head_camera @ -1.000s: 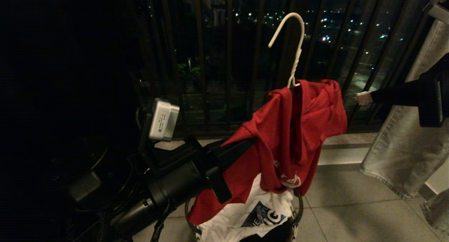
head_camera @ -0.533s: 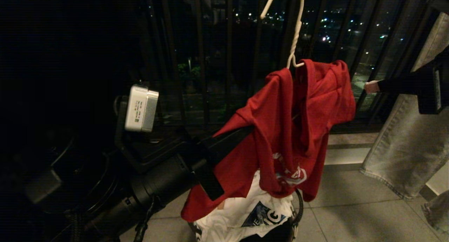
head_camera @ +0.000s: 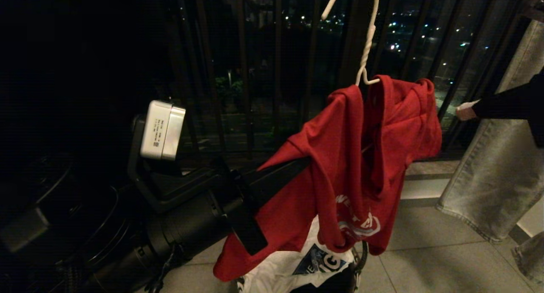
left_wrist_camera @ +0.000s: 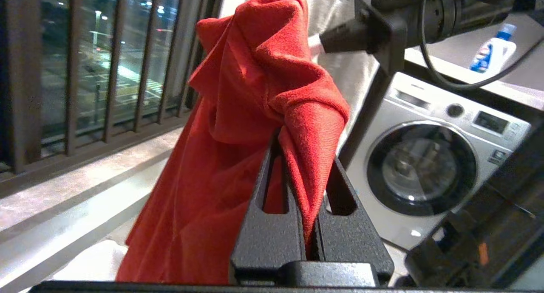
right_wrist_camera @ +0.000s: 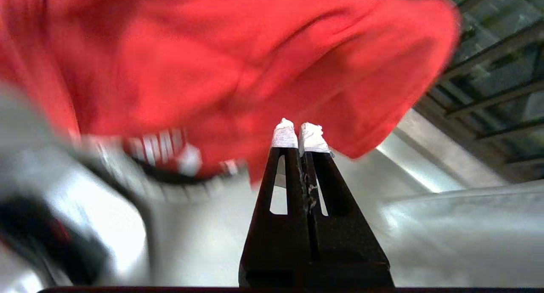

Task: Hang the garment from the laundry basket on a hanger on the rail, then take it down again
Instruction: Hang the clothes rack on the clothesline

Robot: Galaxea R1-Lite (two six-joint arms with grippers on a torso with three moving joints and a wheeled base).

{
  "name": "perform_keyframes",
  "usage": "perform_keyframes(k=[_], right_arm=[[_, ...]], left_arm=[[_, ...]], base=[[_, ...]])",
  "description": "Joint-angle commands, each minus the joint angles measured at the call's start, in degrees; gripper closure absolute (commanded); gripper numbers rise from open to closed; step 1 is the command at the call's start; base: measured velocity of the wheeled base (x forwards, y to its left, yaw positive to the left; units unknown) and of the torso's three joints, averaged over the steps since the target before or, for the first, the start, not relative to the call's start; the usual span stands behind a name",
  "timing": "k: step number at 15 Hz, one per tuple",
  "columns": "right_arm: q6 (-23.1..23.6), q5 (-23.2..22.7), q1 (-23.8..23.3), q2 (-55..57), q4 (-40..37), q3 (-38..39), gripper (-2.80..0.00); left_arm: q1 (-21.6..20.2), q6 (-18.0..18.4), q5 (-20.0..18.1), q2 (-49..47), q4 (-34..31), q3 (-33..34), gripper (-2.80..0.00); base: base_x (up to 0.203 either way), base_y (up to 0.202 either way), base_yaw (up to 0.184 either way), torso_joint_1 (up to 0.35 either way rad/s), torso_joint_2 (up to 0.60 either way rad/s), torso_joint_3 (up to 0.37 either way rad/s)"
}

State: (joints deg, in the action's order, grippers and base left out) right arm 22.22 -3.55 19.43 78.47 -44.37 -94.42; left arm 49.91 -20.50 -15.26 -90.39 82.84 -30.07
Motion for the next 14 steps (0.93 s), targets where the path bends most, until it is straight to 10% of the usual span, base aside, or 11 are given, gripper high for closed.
perform_keyframes(k=[1,8,9,14], right_arm=[[7.14,-0.29,-0.06,-0.13,-2.95,-1.12,0.0],[22.24,-2.85,-0.36,-3.2,-3.73,-1.2,0.0],[22.64,-5.09,-0.36,-3.39,-3.4,-1.29,-2.8],[26.21,-15.17,-0.74,-0.79,2.74,-3.03,-2.8]], left_arm=[[0.02,-0.15,-0.12,-0.05,0.48,0.19,0.0],[0.01,-1.77,-3.28,1.31,0.4,1.69,0.0],[0.01,-1.73,-3.39,1.57,0.4,1.99,0.0],[0.01,-1.98,-6.02,5.39,-3.99,2.66,0.0]], base=[[0.0,0.0,0.0,0.0,0.0,0.0],[0.0,0.0,0.0,0.0,0.0,0.0],[0.0,0.0,0.0,0.0,0.0,0.0],[0.0,0.0,0.0,0.0,0.0,0.0]])
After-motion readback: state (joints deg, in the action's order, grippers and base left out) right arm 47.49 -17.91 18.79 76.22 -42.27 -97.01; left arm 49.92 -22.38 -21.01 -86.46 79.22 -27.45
